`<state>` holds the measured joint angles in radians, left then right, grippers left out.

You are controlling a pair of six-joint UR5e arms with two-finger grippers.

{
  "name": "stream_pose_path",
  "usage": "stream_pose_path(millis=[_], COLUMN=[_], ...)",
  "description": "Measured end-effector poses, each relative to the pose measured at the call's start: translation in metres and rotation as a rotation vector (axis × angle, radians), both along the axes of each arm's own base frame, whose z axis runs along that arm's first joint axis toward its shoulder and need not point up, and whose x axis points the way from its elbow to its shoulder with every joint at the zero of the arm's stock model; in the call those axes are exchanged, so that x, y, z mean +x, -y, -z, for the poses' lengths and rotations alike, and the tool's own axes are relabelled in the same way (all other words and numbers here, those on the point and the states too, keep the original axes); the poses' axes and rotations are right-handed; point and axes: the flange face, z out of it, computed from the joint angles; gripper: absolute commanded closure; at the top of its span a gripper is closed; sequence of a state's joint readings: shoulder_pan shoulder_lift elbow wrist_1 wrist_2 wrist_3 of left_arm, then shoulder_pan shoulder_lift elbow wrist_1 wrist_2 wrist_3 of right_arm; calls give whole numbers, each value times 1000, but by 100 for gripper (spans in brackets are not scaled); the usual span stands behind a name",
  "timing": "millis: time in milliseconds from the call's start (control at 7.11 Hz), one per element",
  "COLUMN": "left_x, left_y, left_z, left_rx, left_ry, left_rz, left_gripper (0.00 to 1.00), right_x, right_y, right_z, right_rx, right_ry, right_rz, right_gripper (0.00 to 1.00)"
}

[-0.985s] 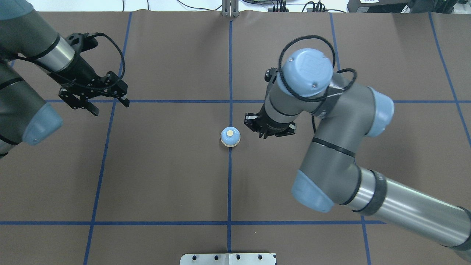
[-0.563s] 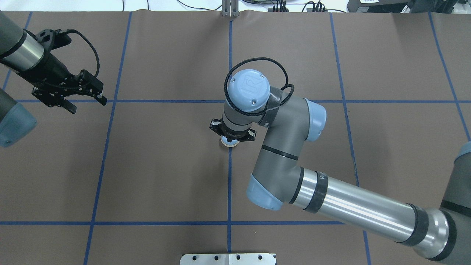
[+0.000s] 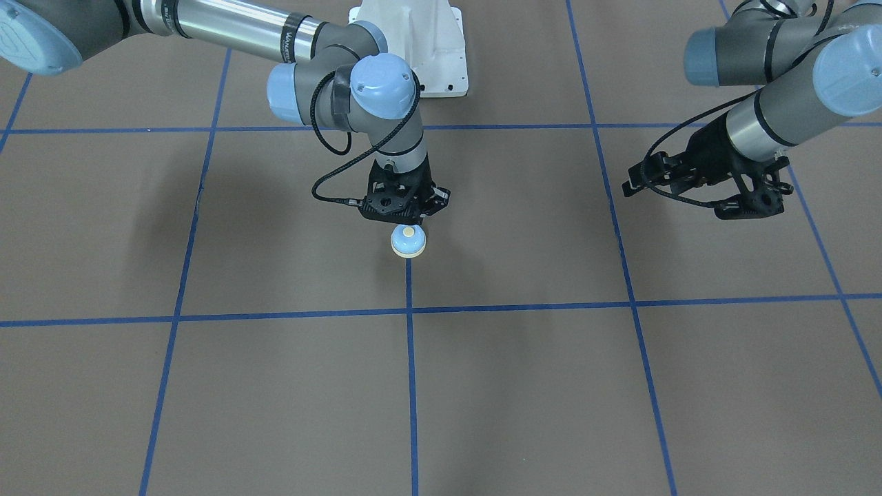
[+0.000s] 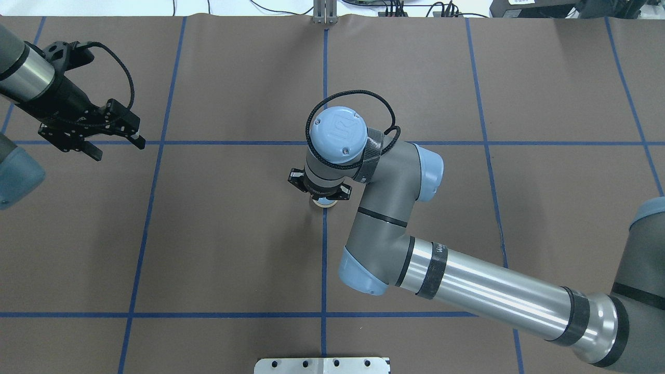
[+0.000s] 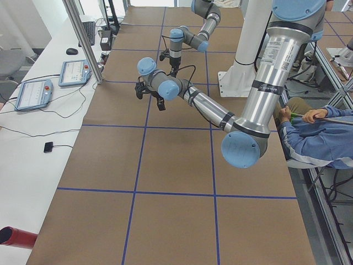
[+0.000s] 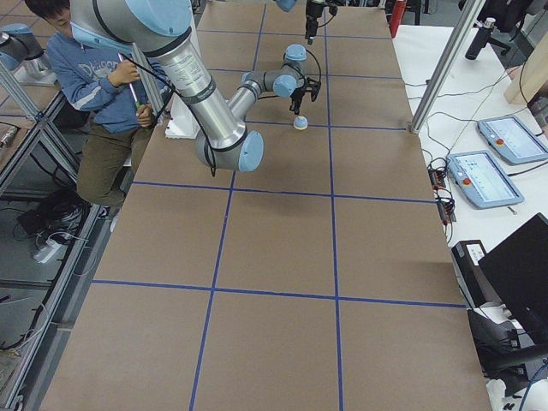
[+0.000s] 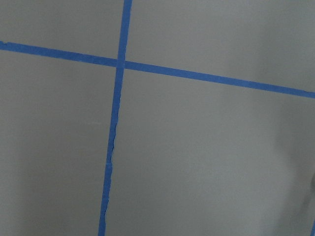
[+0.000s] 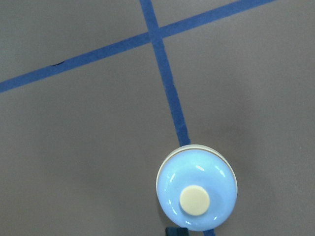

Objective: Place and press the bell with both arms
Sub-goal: 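Press down on the bell's cream button with the right gripper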

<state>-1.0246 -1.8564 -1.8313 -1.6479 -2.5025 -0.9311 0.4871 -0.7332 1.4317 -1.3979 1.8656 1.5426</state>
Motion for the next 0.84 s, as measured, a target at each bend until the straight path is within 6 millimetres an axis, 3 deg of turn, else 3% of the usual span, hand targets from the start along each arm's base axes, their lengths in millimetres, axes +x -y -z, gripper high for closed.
stream_pose_path(millis=[844], left_x=[-1], left_y=[-4], left_z=[3], left_rx=[4], left_ry=[-3], left_rz=[0], left_gripper=[1], right_x=[0], right_y=[5], right_z=[-12], right_rx=[39], right_ry=[-42], right_rz=[-52], right_gripper=[100])
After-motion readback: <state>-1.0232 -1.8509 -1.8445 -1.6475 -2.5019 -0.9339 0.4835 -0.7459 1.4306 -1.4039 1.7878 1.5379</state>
